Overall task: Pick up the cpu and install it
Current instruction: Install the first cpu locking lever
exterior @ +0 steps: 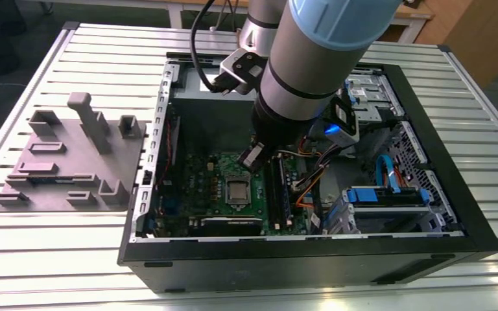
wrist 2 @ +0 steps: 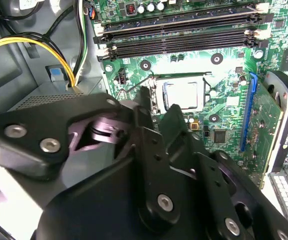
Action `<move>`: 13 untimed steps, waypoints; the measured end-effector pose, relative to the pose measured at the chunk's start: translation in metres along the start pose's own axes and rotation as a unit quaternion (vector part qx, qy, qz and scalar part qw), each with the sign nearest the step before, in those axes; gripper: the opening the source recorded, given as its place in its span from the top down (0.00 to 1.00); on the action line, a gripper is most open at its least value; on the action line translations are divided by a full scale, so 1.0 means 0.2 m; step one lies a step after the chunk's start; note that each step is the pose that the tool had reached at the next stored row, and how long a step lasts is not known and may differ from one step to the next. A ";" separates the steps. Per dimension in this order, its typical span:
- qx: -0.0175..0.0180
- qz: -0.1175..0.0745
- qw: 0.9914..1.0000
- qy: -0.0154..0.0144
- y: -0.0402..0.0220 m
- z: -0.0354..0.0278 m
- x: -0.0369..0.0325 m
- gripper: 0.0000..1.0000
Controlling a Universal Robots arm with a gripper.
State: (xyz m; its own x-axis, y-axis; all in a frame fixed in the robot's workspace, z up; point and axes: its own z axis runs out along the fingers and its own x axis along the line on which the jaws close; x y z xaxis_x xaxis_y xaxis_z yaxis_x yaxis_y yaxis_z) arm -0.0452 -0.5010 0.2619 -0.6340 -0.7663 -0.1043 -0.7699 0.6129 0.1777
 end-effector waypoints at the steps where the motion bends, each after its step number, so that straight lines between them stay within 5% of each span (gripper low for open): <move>1: 0.000 0.000 1.000 0.000 0.000 0.000 0.000 0.64; 5: 0.000 0.000 1.000 0.000 0.000 0.000 0.000 0.66; 10: 0.000 0.000 1.000 0.000 0.000 0.000 0.000 0.90; 13: 0.000 0.000 1.000 0.000 0.000 0.000 0.000 0.90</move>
State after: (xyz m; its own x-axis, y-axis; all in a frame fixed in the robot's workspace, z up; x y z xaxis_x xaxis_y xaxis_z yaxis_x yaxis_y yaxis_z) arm -0.0452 -0.5010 0.2619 -0.6340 -0.7663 -0.1043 -0.7700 0.6129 0.1776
